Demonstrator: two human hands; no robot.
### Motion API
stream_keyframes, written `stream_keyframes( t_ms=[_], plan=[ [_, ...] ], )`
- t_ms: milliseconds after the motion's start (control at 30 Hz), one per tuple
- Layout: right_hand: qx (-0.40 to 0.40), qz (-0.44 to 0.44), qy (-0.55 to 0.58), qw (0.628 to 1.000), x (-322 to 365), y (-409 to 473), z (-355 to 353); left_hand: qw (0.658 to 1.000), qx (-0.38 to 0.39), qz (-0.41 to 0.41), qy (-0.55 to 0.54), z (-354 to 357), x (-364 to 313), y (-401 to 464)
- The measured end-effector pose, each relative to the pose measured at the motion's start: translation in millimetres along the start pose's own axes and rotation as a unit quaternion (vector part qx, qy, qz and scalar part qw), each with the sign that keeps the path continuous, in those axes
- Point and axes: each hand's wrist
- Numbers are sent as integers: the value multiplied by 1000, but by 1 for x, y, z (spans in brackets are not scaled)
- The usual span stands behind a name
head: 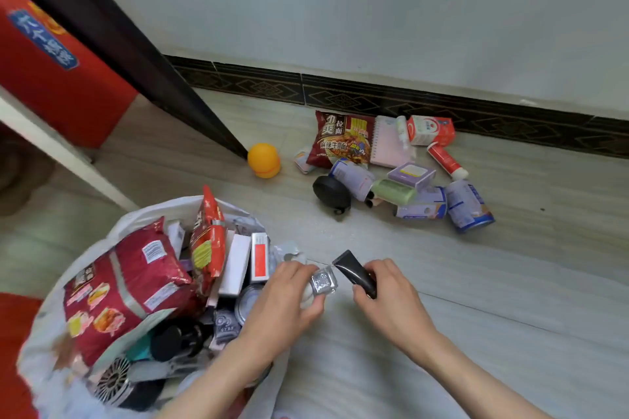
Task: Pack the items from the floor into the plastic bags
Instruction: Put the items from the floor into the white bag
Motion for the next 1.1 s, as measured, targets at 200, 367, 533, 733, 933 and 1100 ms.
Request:
stream_keyframes(
  t_ms=[200, 367, 533, 733, 933, 1100],
  plan=[
    [37, -60, 69, 995, 75, -56, 39, 989, -76, -129, 4, -66, 26, -106],
    [57, -82, 48, 994, 102, -74, 91, 968, -92, -232, 31, -74, 51, -160],
    [18, -51, 80, 995, 108, -74, 116, 930, -159, -330, 7, -55, 54, -172],
    [49, -86, 96, 990, 103, -82, 119, 908, -232, -350, 11, -55, 42, -164],
    [94, -167, 0, 982, 90, -89, 110, 940, -99, -298, 136, -57, 49, -170],
    [53, -271, -105, 955, 81, -82, 64, 962, -23, -218, 166, -74, 36, -170]
  ],
)
Point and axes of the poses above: each hand's wrist, its own y-axis towards the middle knuckle, its own z-axis out of the palm, x = y × z, and after that the axes turned 5 degrees about -x, right-handed
